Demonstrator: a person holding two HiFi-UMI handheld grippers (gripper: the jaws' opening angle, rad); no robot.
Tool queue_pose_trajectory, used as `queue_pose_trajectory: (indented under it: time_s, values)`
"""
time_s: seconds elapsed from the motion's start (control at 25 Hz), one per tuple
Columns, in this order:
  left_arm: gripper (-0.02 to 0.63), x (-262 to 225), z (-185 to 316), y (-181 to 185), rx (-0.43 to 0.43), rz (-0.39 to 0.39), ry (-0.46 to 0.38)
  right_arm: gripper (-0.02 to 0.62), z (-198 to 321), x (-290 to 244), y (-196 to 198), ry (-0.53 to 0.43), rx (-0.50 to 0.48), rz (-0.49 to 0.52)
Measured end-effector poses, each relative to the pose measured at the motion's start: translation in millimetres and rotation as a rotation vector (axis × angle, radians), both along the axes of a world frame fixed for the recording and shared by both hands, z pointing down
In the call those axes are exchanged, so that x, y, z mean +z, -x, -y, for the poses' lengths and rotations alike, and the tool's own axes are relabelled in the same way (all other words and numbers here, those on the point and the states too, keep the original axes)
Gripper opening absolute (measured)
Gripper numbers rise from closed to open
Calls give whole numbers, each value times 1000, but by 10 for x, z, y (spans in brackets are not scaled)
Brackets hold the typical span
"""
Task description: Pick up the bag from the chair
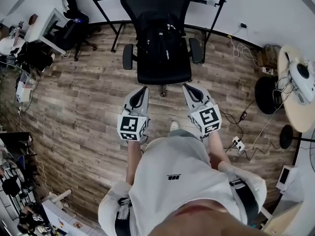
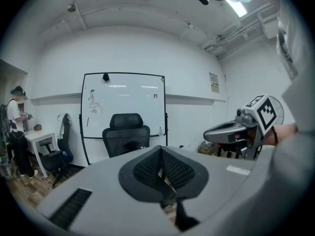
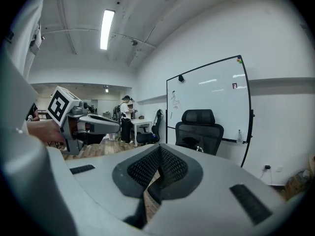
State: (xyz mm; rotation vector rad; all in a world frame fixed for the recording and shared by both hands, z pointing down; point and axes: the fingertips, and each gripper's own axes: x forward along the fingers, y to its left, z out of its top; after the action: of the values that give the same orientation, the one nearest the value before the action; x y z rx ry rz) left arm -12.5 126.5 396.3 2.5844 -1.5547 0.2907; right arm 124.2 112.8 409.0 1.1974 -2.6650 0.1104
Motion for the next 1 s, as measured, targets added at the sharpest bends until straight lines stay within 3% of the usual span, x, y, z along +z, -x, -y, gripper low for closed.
queue_pose_trajectory:
  time_s: [0.44,0.72,1.0]
  values:
    - [11,7,497,-91,-39,-10,-2,-5,599,-12,-111,-11,-12,30]
    - [11,-21,810,25,-51,-33,-45,-5,852,-1,29,-27,-34,33]
    - [10,122,1288,192,-52,-46,-37,-5,1278,75,166,-10,-21,14]
